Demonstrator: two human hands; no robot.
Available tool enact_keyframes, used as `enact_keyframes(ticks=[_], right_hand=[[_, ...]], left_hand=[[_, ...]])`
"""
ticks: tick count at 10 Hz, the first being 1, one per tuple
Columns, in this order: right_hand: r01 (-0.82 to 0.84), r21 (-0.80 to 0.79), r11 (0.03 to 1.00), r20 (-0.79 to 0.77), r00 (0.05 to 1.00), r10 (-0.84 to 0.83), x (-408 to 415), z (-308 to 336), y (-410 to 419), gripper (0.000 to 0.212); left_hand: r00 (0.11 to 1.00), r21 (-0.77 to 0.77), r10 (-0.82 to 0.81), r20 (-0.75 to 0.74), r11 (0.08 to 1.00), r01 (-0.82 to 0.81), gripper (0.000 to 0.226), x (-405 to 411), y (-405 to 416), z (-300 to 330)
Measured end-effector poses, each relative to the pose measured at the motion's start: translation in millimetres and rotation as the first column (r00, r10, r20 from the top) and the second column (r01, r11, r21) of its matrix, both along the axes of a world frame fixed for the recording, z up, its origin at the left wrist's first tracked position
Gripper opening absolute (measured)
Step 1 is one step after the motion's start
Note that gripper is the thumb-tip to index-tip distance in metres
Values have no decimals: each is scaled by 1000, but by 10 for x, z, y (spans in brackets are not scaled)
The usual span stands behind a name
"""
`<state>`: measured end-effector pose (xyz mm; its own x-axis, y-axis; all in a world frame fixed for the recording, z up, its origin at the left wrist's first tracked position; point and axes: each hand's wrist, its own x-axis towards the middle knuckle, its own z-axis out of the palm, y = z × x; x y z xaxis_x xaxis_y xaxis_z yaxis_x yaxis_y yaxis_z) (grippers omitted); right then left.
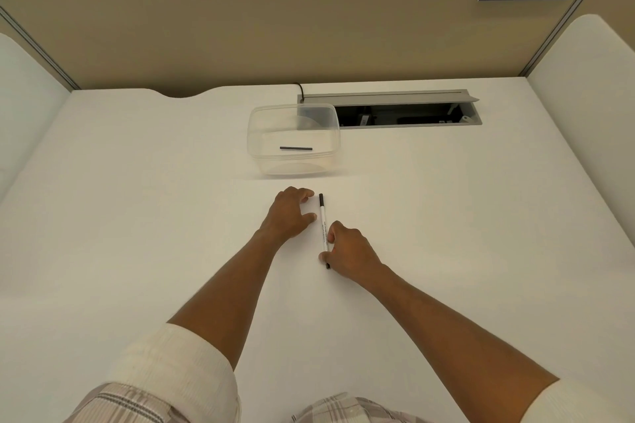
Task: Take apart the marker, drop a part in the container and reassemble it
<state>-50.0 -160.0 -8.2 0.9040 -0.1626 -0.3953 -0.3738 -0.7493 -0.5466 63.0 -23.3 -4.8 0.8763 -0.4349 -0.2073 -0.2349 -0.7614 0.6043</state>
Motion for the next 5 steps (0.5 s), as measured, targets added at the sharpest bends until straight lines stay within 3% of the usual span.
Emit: enact_keyframes(ticks=[3, 5], right_hand=[[24, -3, 1000, 17, 1000, -24, -34, 31, 33, 36], [75, -44, 996, 122, 990, -69, -78, 68, -16, 22]], left_hand=[[1000, 46, 5, 11, 999, -5, 53, -69, 107, 18], [999, 56, 5, 45, 998, -7, 49, -135, 176, 19]])
